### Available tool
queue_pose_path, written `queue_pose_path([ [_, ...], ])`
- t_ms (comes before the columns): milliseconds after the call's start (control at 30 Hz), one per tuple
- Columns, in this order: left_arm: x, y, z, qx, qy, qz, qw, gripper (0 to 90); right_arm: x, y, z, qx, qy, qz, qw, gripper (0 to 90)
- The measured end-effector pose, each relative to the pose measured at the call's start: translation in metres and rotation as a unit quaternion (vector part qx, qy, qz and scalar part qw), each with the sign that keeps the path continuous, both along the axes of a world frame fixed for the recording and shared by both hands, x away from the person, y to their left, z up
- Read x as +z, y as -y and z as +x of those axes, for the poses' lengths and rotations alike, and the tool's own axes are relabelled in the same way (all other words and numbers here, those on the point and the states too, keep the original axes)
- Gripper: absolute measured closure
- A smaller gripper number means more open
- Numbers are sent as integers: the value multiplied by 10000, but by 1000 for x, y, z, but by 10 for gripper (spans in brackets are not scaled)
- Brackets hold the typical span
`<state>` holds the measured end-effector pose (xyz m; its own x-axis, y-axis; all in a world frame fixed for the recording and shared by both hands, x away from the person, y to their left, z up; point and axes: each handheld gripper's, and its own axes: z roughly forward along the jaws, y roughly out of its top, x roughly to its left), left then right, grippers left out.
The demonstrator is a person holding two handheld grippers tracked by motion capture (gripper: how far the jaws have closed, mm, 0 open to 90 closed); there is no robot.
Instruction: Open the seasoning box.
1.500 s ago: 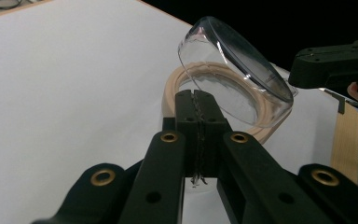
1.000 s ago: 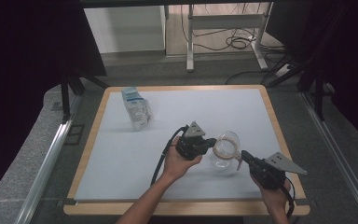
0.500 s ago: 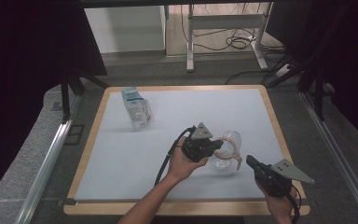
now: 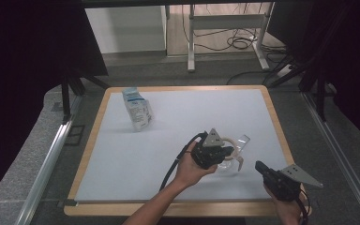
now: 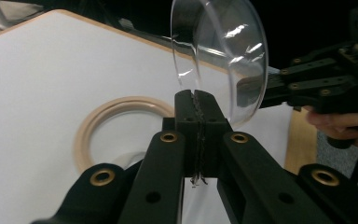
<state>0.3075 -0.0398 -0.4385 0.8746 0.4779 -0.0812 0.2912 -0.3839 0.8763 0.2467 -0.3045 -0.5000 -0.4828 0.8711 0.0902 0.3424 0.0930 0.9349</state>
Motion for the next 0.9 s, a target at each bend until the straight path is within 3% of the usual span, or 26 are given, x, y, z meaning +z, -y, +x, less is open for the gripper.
queue_pose_path([
  [200, -1, 8, -5, -61, 97, 135, 9998, 893, -1, -1, 1, 33, -10, -14, 10000, 870],
  [467, -1, -1, -5, -1, 94, 101, 9999, 878, -1, -1, 1, 41, -23, 23, 10000, 862],
  [633, 1, -27, -2, 150, -6, 53, 9999, 796, -2, -1, 2, 92, -45, 28, 9999, 827],
  [900, -8, -93, 3, 835, -119, 76, 9964, 457, -7, -5, 5, 165, -106, 35, 9998, 622],
])
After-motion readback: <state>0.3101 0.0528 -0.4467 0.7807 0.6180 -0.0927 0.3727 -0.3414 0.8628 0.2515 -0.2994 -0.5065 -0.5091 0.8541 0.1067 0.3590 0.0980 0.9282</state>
